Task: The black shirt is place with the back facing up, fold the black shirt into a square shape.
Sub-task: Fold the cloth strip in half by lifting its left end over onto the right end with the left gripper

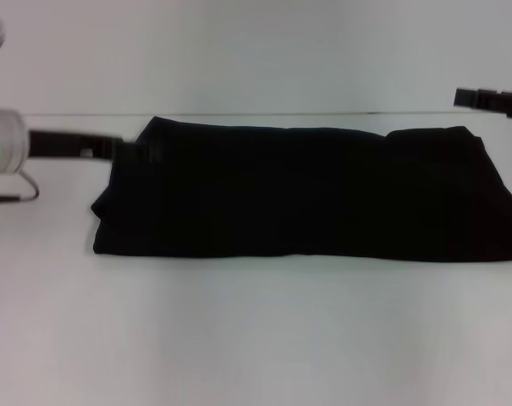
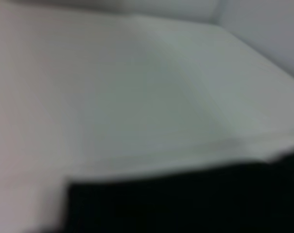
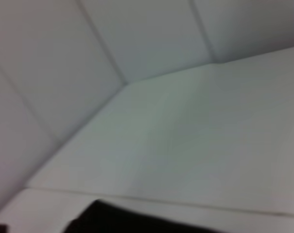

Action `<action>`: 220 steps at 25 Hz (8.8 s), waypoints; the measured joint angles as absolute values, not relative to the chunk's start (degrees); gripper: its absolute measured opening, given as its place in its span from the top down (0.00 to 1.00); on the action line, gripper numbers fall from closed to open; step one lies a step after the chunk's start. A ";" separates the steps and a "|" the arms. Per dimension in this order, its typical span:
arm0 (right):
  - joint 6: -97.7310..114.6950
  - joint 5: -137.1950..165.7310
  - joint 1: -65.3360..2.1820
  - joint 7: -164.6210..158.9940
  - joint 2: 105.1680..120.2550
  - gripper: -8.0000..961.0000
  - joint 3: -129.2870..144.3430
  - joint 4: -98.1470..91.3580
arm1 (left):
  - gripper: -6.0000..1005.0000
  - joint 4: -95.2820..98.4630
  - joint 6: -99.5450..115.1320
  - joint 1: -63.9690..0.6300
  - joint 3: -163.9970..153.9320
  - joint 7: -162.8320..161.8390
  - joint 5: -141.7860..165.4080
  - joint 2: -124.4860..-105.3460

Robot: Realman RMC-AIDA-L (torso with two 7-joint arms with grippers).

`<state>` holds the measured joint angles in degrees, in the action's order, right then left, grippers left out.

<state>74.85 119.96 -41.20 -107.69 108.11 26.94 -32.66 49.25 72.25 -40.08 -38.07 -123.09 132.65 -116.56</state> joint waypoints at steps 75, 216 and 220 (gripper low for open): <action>90.46 119.63 -42.83 -97.97 111.95 0.03 37.09 -40.08 | 0.09 30.85 69.45 -38.92 -25.79 -161.89 141.74 -114.37; 85.75 116.71 -43.50 -98.21 115.30 0.03 32.79 -40.94 | 0.96 34.97 70.92 -31.51 -17.93 -140.33 136.06 -114.40; 84.70 115.07 -43.50 -98.01 116.05 0.03 32.95 -40.94 | 0.96 39.12 74.45 -28.39 -14.68 -139.95 136.18 -113.61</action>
<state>84.70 115.07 -43.50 -98.01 116.05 32.95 -40.94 39.12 74.45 -28.39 -14.68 -139.95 136.18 -113.61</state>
